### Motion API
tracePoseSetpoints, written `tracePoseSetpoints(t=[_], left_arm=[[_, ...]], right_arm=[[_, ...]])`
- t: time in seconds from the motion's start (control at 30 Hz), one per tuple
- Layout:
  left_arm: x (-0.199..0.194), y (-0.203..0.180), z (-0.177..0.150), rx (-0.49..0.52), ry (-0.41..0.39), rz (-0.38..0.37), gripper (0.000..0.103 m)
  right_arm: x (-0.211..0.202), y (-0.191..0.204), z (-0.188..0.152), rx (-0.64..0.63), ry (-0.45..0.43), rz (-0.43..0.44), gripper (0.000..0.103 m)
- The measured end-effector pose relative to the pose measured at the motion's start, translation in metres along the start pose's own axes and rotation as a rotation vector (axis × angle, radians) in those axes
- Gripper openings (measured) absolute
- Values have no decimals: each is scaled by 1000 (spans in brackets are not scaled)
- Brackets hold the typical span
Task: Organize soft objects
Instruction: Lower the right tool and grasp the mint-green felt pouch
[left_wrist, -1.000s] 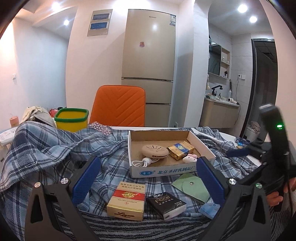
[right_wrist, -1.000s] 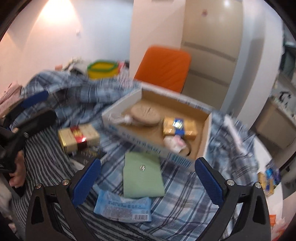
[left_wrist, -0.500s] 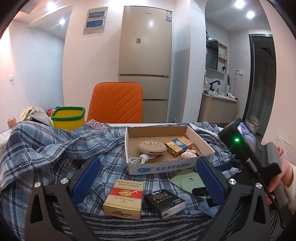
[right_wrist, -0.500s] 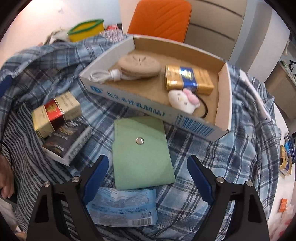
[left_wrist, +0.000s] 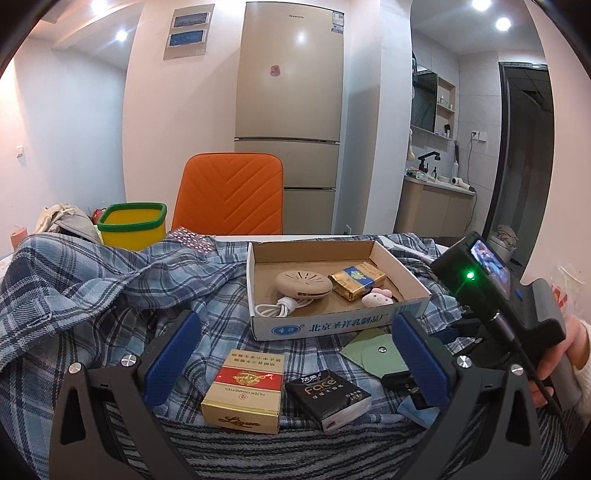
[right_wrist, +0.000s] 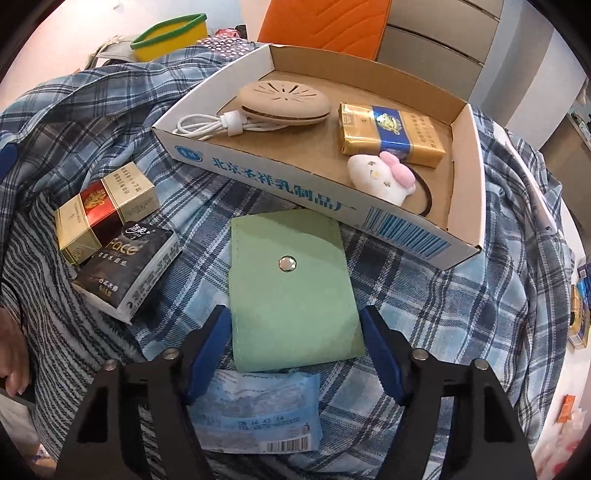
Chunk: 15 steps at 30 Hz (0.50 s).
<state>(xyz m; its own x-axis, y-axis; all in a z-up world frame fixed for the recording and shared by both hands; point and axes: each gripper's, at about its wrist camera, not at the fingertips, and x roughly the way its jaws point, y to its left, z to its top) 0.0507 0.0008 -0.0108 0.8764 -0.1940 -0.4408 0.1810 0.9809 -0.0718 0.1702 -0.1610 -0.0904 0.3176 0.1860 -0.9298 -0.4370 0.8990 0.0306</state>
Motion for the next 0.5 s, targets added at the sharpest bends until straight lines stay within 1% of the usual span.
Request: tracePoseSetpoints(t=[0.1,0.2,0.3,0.5], left_arm=[[1,1,0,-3,5,1,103],[1,1,0,-4,7,1,103],[1,2,0,-3,7,1,103],[0,0,-1,11,3,0,103]], right_arm=[[-3,2,-3,11,-13,-5,73],[-16,-5,-8,64,-45,8,73],[-37,-14,-17,126,-88,31,72],[-83,-19,-42,201,-151,38,72]])
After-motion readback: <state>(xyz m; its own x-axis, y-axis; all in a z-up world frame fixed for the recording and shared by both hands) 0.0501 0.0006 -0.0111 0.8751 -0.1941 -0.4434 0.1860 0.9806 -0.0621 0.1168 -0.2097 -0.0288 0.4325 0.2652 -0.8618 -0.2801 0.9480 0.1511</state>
